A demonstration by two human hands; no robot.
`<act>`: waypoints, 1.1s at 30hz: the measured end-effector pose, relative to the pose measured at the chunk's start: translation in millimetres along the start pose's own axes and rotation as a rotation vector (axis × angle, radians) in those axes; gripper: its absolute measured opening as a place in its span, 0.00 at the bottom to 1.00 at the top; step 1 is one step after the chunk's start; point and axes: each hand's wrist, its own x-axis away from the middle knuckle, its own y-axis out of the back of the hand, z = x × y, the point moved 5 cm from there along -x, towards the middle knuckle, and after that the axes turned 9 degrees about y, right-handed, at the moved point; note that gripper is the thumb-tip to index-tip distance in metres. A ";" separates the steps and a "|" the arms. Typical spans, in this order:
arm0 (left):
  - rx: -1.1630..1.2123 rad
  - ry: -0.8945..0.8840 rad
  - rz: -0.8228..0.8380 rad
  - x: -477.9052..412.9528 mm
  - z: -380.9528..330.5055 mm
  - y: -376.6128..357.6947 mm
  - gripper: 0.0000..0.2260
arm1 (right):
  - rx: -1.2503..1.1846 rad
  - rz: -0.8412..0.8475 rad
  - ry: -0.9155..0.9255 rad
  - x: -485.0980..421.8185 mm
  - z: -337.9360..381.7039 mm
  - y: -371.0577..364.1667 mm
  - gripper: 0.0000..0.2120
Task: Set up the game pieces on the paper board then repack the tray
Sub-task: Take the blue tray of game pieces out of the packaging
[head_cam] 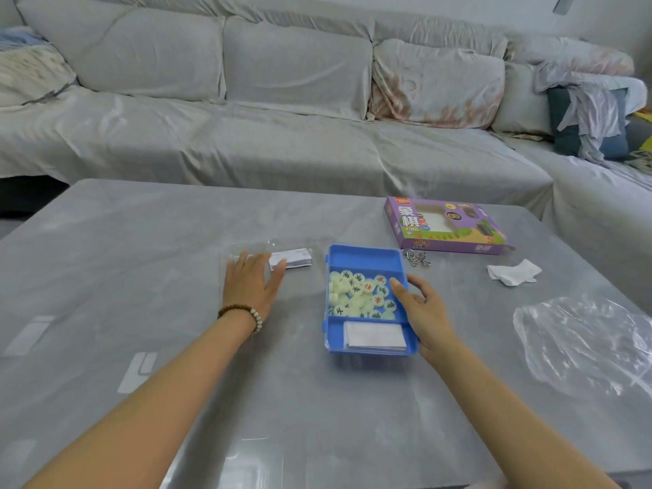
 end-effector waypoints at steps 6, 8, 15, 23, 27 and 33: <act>0.681 0.208 0.338 53.6 -12.4 6.8 0.23 | -0.050 0.137 -0.002 32.3 -9.5 -55.5 0.16; 0.732 0.260 0.308 58.8 3.6 14.2 0.28 | -0.071 0.192 -0.011 42.7 -11.7 -80.5 0.16; 0.780 0.316 0.115 46.7 88.8 90.0 0.25 | 0.109 0.446 0.083 47.3 -2.8 -175.6 0.13; 0.686 0.493 0.039 7.3 185.7 126.5 0.23 | 0.470 0.287 0.395 -7.1 1.5 -206.5 0.12; 0.612 0.471 0.042 -9.9 194.1 108.9 0.18 | 0.717 0.207 0.388 -37.5 -1.9 -201.3 0.20; 0.432 0.488 -0.058 -25.4 201.2 95.9 0.20 | 1.027 0.226 0.315 -59.1 -17.7 -196.8 0.29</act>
